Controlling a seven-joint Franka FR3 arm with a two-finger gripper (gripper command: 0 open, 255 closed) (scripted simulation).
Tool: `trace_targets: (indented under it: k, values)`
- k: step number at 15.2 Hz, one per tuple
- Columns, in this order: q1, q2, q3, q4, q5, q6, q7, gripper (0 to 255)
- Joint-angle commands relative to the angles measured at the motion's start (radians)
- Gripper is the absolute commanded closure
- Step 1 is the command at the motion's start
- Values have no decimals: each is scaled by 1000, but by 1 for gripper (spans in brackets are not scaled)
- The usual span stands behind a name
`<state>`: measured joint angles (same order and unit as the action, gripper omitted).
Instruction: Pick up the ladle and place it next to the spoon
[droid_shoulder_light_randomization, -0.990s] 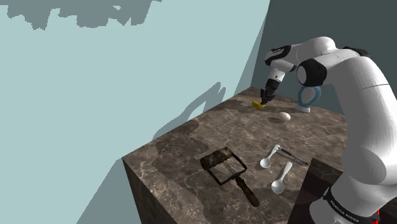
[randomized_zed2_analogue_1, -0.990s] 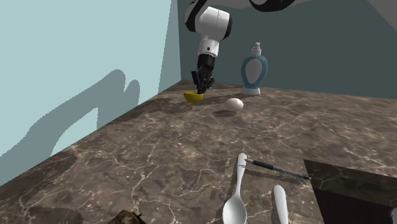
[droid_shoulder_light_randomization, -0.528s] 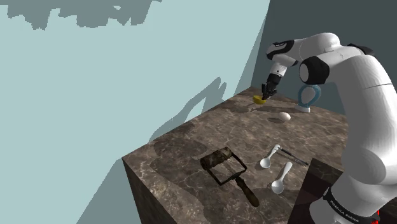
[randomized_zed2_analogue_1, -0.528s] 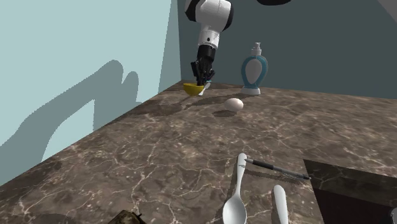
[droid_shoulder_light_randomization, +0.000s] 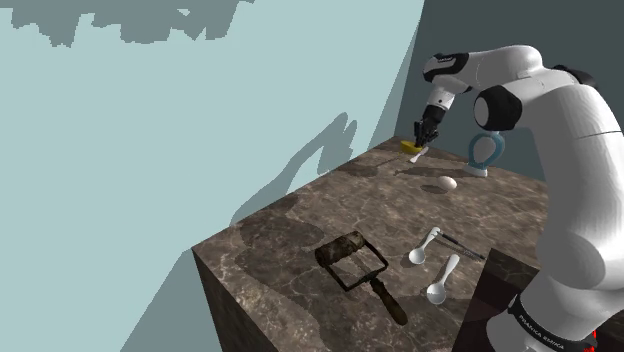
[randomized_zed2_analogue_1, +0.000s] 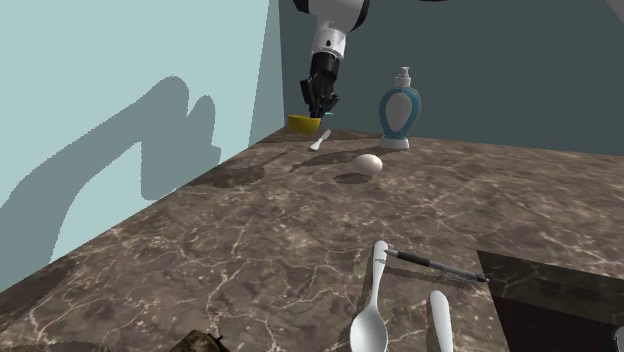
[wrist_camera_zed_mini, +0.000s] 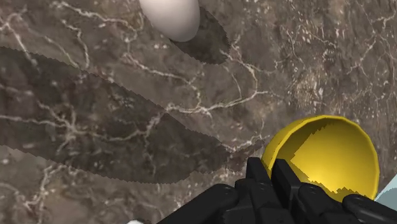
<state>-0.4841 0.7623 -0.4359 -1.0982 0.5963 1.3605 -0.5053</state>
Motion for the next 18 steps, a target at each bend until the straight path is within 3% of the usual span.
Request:
trace_targets:
  k: [1,6,11,18]
  values:
    - [-5,-2,0,24,0,-23,10,255]
    - [-20,-4,2,84,2,-78,33,255]
    - [143,-240,-27,-304,-47,83,36,255]
    - [302,-491,-19,-662,-98,252,118,255]
